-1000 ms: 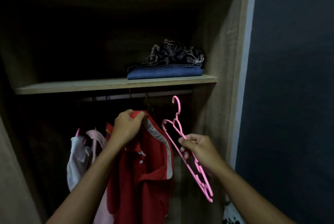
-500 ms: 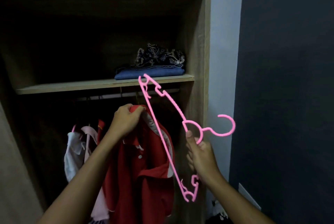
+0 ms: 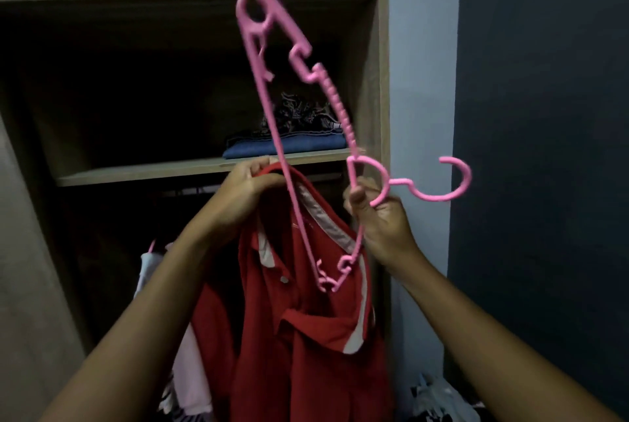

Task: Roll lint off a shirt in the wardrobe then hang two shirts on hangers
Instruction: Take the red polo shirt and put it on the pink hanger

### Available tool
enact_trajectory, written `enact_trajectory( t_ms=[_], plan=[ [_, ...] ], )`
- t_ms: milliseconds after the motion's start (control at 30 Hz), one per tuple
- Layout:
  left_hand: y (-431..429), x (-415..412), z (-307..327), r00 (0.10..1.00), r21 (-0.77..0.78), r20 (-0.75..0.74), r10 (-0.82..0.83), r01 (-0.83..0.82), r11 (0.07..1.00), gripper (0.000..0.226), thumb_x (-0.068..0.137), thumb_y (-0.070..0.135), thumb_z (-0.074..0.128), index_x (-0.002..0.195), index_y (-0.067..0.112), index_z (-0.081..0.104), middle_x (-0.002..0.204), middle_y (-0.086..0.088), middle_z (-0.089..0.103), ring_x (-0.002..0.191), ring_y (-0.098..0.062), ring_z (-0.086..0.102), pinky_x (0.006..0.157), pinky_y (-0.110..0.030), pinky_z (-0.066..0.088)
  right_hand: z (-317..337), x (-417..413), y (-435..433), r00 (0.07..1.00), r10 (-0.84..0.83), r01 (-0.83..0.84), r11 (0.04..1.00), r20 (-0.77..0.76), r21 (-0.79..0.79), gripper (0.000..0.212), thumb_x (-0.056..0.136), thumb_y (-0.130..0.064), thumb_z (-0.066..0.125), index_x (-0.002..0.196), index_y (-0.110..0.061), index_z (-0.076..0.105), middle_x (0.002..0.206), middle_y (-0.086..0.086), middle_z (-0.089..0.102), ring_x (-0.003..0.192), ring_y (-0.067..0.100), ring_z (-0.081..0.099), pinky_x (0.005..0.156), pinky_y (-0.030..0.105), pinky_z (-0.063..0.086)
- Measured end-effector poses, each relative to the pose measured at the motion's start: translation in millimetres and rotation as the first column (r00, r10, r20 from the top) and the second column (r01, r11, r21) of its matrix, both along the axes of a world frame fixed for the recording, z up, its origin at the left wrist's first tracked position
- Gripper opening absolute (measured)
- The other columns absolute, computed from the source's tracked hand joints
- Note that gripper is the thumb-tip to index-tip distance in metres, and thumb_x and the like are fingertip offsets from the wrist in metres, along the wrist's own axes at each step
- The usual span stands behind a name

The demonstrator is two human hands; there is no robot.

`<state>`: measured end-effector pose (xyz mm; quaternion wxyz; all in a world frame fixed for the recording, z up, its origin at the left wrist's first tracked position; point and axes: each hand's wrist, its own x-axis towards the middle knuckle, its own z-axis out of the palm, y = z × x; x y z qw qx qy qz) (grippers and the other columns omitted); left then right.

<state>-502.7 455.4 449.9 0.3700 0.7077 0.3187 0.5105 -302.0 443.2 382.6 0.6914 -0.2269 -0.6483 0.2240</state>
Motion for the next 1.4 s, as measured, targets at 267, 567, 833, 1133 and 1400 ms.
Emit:
enact_trajectory(
  t_ms=[267,567,833,1133,1400],
  plan=[
    [23,-60,-9,0.894,0.25,-0.17,0.415,-0.368,0.895,0.014,0.086,0.007,0.068,0.095,0.013,0.075,0.091,-0.004,0.075,0.089,-0.017,0.069,0.083,-0.036,0.054,2,50,8,0.648,-0.259,0.307,0.95,0.716,0.065,0.052,0.094,-0.048,0.054,0.071,-0.002,0.051,0.083,0.0,0.043,0.076,0.002,0.041,0.068,0.014,0.034],
    [52,-98,-52,0.796,0.22,-0.306,0.523,-0.475,0.852,0.017,0.053,0.019,0.064,0.057,0.021,0.047,0.055,0.002,0.043,0.055,-0.011,0.041,0.06,-0.029,0.038,19,61,-3,0.193,0.165,0.425,0.874,0.967,-0.234,0.03,0.093,-0.053,0.054,0.081,-0.027,0.062,0.094,-0.008,0.053,0.077,0.005,0.053,0.07,0.02,0.046],
    [19,-16,-77,0.922,0.131,-0.377,0.086,-0.038,0.991,0.029,0.073,0.012,0.068,0.065,0.019,0.04,0.058,-0.003,0.041,0.052,-0.01,0.037,0.049,-0.025,0.031,-21,35,23,0.215,0.098,0.437,0.88,0.972,-0.185,0.051,0.09,-0.057,0.055,0.084,-0.007,0.067,0.093,0.013,0.065,0.076,0.024,0.062,0.076,0.041,0.053],
    [44,-47,-107,0.678,0.506,-0.588,0.441,-0.117,0.854,0.054,0.079,0.071,0.049,0.112,0.029,0.062,0.102,0.011,0.063,0.096,-0.005,0.059,0.085,-0.028,0.048,-12,42,7,0.535,0.068,0.335,0.898,0.842,-0.285,0.05,0.09,-0.046,0.063,0.067,-0.002,0.063,0.047,-0.005,0.043,0.042,0.005,0.035,0.046,0.019,0.031],
    [56,-53,-119,0.764,0.465,-0.564,0.313,-0.019,0.885,0.043,0.092,0.056,0.039,0.09,0.018,0.059,0.078,0.007,0.064,0.074,-0.005,0.062,0.069,-0.035,0.049,19,70,-18,0.52,0.23,0.219,0.895,0.823,-0.389,0.012,0.084,-0.016,0.075,0.096,-0.019,0.075,0.091,-0.002,0.076,0.083,0.007,0.07,0.076,0.021,0.054]
  ],
)
